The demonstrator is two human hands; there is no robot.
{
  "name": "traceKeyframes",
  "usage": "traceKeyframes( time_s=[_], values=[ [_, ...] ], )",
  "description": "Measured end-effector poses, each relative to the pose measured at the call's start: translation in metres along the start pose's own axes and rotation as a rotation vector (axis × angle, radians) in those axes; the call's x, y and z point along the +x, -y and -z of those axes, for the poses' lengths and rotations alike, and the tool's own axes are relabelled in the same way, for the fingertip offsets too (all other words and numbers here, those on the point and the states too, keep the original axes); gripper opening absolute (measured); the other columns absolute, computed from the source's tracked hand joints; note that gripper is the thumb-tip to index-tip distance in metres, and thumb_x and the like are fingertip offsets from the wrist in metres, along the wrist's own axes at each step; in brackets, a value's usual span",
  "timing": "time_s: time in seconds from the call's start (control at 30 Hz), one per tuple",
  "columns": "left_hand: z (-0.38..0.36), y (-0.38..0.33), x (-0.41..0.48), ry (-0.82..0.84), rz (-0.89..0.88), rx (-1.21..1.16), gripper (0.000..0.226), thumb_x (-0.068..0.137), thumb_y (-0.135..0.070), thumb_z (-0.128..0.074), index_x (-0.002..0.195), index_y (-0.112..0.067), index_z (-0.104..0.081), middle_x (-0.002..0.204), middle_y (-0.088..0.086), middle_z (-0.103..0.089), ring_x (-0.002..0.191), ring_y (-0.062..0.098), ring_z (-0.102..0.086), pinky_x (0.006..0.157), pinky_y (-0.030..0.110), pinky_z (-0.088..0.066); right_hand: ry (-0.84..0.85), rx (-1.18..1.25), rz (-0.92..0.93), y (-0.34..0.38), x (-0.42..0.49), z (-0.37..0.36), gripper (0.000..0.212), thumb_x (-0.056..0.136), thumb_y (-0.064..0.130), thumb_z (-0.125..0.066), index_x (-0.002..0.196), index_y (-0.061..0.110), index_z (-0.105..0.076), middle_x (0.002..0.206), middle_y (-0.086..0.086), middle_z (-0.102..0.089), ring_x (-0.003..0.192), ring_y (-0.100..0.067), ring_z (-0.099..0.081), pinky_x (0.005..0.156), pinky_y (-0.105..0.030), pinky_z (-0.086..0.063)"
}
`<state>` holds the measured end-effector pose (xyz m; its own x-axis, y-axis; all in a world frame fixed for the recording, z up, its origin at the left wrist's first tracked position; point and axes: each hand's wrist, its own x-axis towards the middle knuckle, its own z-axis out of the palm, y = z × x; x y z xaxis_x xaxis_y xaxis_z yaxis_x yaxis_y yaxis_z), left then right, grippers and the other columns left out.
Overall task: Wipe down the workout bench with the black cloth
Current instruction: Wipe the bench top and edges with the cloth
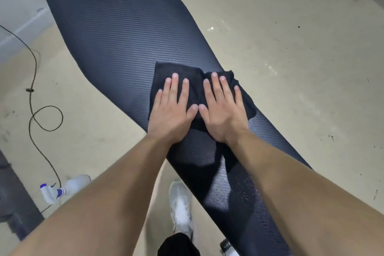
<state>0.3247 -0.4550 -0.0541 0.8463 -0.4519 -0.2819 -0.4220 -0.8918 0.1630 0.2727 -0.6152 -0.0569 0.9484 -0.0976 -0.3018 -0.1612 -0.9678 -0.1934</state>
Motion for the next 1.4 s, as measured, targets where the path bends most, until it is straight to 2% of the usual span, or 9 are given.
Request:
traceKeyframes(
  time_s=[0.13,0.3,0.6,0.93,1.17,1.27,1.4],
  values=[
    [0.013,0.014,0.027,0.006,-0.005,0.001,0.071,0.102,-0.055,-0.019,0.159,-0.021,0.006,0.167,0.009,0.016,0.155,0.024,0.014,0.125,0.044,0.002,-0.016,-0.025,0.011,0.008,0.034,0.011,0.067,0.103,0.048,-0.015,0.159,0.019,0.007,0.167,-0.003,0.016,0.153,-0.022,0.015,0.123,-0.051,0.002],
    [0.003,-0.002,-0.001,-0.007,0.092,-0.028,0.070,0.102,-0.052,-0.018,0.159,-0.018,0.006,0.167,0.012,0.017,0.155,0.027,0.014,0.126,0.046,0.001,-0.012,-0.036,0.051,0.002,0.019,0.009,0.067,0.103,0.048,-0.017,0.159,0.019,0.004,0.167,-0.004,0.014,0.153,-0.023,0.013,0.124,-0.051,0.001],
    [-0.053,-0.096,-0.135,-0.016,0.135,-0.057,0.072,0.102,-0.051,-0.022,0.159,-0.014,0.002,0.167,0.018,0.013,0.155,0.033,0.009,0.125,0.048,-0.004,0.023,-0.068,0.088,-0.049,-0.138,-0.028,0.067,0.102,0.052,-0.017,0.159,0.023,0.002,0.167,-0.002,0.015,0.154,-0.024,0.013,0.122,-0.058,0.000],
    [-0.113,-0.230,-0.269,0.073,0.080,-0.034,0.074,0.102,-0.053,-0.017,0.158,-0.014,0.011,0.164,0.017,0.023,0.153,0.031,0.018,0.125,0.047,0.002,0.050,-0.076,0.097,-0.142,-0.322,-0.066,0.066,0.102,0.051,-0.020,0.160,0.023,-0.003,0.168,-0.002,0.010,0.154,-0.025,0.010,0.122,-0.056,-0.002],
    [-0.148,-0.306,-0.350,0.119,-0.051,-0.034,0.073,0.100,-0.051,-0.027,0.160,-0.013,-0.007,0.167,0.017,0.009,0.155,0.031,0.010,0.125,0.047,-0.002,0.080,-0.109,0.024,-0.193,-0.441,-0.097,0.067,0.102,0.050,-0.024,0.160,0.018,-0.012,0.168,-0.007,0.002,0.155,-0.030,0.000,0.120,-0.059,-0.013],
    [-0.152,-0.322,-0.373,0.154,-0.119,-0.018,0.073,0.100,-0.049,-0.034,0.160,-0.014,-0.013,0.167,0.017,0.002,0.155,0.030,0.004,0.125,0.048,-0.010,0.110,-0.110,-0.010,-0.202,-0.477,-0.104,0.067,0.101,0.050,-0.025,0.160,0.017,-0.015,0.168,-0.007,0.002,0.155,-0.030,0.000,0.121,-0.058,-0.013],
    [-0.149,-0.321,-0.384,0.170,-0.224,0.012,0.072,0.100,-0.049,-0.036,0.159,-0.014,-0.016,0.167,0.016,-0.002,0.155,0.030,0.000,0.125,0.046,-0.011,0.133,-0.117,-0.044,-0.201,-0.491,-0.103,0.067,0.100,0.048,-0.023,0.159,0.015,-0.017,0.168,-0.008,0.002,0.155,-0.030,0.002,0.122,-0.056,-0.013]
  ],
)
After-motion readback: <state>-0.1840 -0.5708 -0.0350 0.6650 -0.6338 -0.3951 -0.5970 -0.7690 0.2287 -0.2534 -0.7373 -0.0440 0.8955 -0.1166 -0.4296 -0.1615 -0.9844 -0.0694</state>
